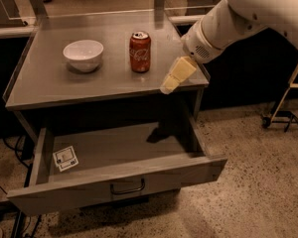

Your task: Place coke can into top drawer

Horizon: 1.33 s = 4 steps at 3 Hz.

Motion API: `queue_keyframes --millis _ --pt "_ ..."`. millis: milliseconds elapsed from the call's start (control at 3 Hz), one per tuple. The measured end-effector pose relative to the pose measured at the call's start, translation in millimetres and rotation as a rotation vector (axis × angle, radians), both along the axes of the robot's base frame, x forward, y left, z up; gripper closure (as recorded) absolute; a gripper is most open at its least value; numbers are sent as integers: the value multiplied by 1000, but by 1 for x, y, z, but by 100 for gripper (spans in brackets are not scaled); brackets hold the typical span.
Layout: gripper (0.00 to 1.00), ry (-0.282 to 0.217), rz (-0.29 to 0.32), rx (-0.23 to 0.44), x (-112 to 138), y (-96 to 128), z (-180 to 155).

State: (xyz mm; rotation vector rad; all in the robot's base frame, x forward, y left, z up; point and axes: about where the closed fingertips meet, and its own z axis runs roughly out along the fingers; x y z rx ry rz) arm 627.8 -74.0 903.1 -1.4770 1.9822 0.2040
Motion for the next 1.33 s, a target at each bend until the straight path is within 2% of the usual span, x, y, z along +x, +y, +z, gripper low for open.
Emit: queue_keyframes --millis 333,667,1000,1333 --pt "0 -22 6 9 36 27 -12" --pt "0 -23 7 7 36 28 -12" --pt "0 -2 -4 52 40 25 -21" --pt "0 -15 -42 106 67 25 -32"
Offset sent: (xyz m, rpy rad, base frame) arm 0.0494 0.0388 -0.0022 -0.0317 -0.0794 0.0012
